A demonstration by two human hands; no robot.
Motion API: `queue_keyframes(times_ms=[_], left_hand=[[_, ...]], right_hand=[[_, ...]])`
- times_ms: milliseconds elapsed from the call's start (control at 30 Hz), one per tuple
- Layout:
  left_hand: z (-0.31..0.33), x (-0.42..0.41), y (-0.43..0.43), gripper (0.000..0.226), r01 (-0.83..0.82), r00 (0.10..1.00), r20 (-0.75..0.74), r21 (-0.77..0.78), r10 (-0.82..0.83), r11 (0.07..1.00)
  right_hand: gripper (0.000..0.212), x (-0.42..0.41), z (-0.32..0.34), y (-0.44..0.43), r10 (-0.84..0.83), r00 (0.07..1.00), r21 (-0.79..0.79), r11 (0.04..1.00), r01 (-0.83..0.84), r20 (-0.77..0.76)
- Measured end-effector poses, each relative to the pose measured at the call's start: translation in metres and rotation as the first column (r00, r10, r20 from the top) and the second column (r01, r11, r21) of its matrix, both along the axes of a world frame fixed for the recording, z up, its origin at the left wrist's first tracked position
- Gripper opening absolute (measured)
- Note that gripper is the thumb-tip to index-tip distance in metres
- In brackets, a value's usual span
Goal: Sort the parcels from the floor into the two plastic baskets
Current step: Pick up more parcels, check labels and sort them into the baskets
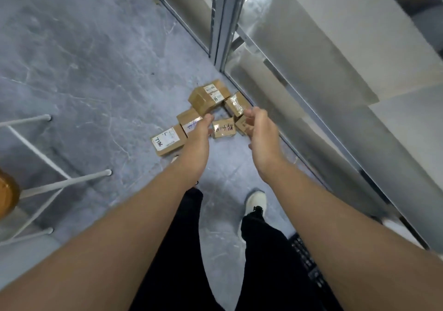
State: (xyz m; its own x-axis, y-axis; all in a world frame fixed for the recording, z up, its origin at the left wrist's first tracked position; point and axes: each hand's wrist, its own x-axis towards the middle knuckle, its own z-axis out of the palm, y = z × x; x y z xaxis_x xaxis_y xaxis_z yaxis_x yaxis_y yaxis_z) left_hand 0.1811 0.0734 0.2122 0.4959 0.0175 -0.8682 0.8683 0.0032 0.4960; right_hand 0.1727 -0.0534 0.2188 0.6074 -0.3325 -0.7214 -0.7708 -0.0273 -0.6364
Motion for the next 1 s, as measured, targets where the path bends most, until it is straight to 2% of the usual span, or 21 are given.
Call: queue_keyframes(times_ms=[167,233,367,467,633,700,833,1000], left_hand=[[-0.088,0.029,-0.013,0.028,-0.002,1.000,-0.016,0.020,0.002,1.000],[-0.125,0.037,-0.019,0.029,-0.016,1.000,-0.010,0.027,0.017,1.000],[-0.197,0.047,-0.027,0.043,-0.056,0.996,-0.065,0.042,0.059,0.998],[-0.249,0.049,-0.030,0.048,-0.095,0.985,-0.139,0.070,0.104,0.993],[-0.341,0.049,-0.044,0.053,-0.172,0.967,-0.169,0.113,0.189,0.979],[-0.373,0.047,-0.048,0.053,-0.198,0.957,-0.187,0.128,0.220,0.972],[-0.426,0.042,-0.055,0.037,-0.224,0.956,-0.143,0.213,0.257,0.951],[-0.464,0.033,-0.056,0.054,-0.237,0.961,-0.111,0.145,0.254,0.961]], right_hand=[[0.055,0.027,-0.085,0.001,-0.016,0.999,0.005,1.000,0.016,-0.034],[0.051,0.035,-0.123,-0.005,-0.032,0.998,-0.002,0.999,0.032,-0.057],[0.027,0.046,-0.202,-0.026,-0.032,0.992,0.009,0.999,0.034,-0.120],[0.027,0.048,-0.257,-0.037,-0.029,0.978,0.027,0.999,0.036,-0.205],[0.022,0.044,-0.343,-0.051,0.003,0.968,0.023,1.000,0.003,-0.251],[0.028,0.042,-0.372,-0.054,0.014,0.965,0.008,1.000,-0.012,-0.261],[0.041,0.034,-0.422,-0.057,0.050,0.962,0.024,0.999,-0.045,-0.269],[0.041,0.040,-0.451,-0.058,0.083,0.949,-0.003,0.996,-0.088,-0.303]])
